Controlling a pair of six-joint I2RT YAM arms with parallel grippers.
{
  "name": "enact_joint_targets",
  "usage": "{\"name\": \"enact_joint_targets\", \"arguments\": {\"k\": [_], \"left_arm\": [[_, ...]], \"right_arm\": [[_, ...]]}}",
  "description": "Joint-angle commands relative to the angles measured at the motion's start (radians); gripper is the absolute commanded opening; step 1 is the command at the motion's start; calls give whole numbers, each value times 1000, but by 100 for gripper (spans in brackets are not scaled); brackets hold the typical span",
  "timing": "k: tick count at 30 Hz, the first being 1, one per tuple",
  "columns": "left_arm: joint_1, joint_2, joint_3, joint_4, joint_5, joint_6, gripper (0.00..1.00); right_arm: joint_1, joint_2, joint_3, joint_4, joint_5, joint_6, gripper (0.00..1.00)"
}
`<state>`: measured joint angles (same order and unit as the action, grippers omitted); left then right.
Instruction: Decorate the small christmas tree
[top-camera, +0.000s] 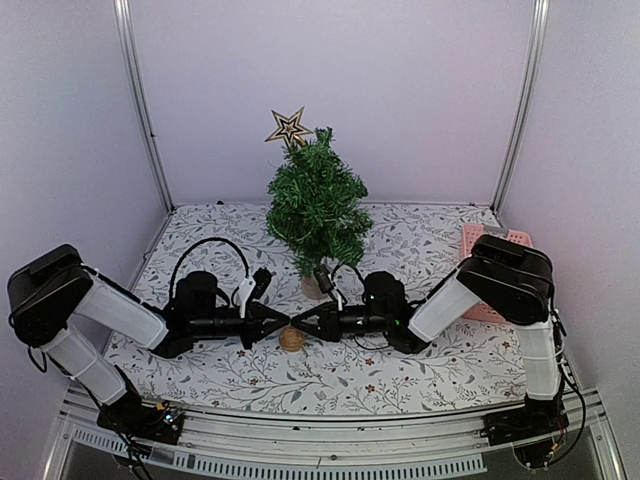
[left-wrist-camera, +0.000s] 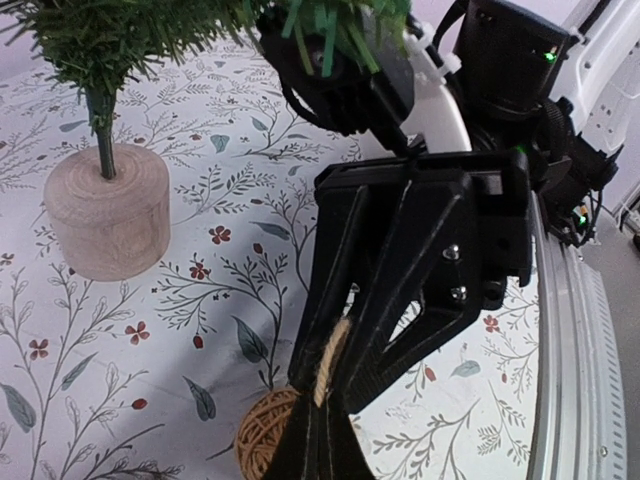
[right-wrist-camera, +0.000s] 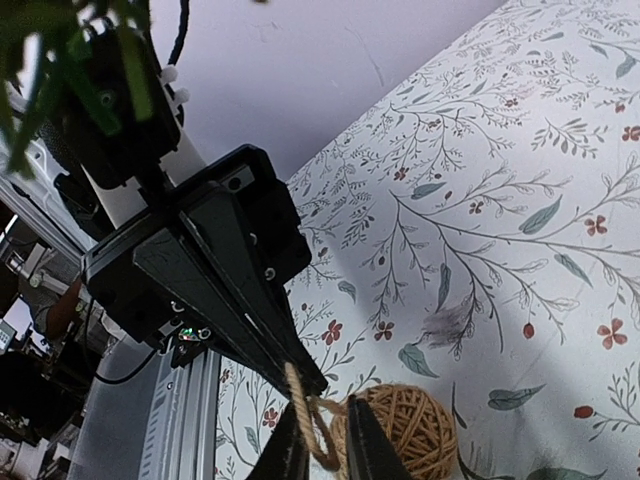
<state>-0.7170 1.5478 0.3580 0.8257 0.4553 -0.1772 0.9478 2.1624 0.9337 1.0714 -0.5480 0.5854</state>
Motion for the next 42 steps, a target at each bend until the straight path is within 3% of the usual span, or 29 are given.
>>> {"name": "enact_joint_targets", "arguments": {"k": [1, 3, 14, 27, 42], "left_arm": [[13, 15, 2, 19, 6, 8, 0], [14, 12, 3, 15, 1, 9, 0], [25, -111, 10, -79, -67, 34, 0], [17, -160, 110, -156, -63, 74, 0], [-53, -177, 154, -146, -70, 136, 0]], "right_arm": [[-5, 28, 37, 32, -14, 8, 8], [-5, 23, 31, 27, -9, 8, 0], [-6, -188, -68, -242, 102, -137, 0], [-3, -360, 25, -634, 217, -350, 0], [26, -502, 10, -740, 327, -383, 0]]}}
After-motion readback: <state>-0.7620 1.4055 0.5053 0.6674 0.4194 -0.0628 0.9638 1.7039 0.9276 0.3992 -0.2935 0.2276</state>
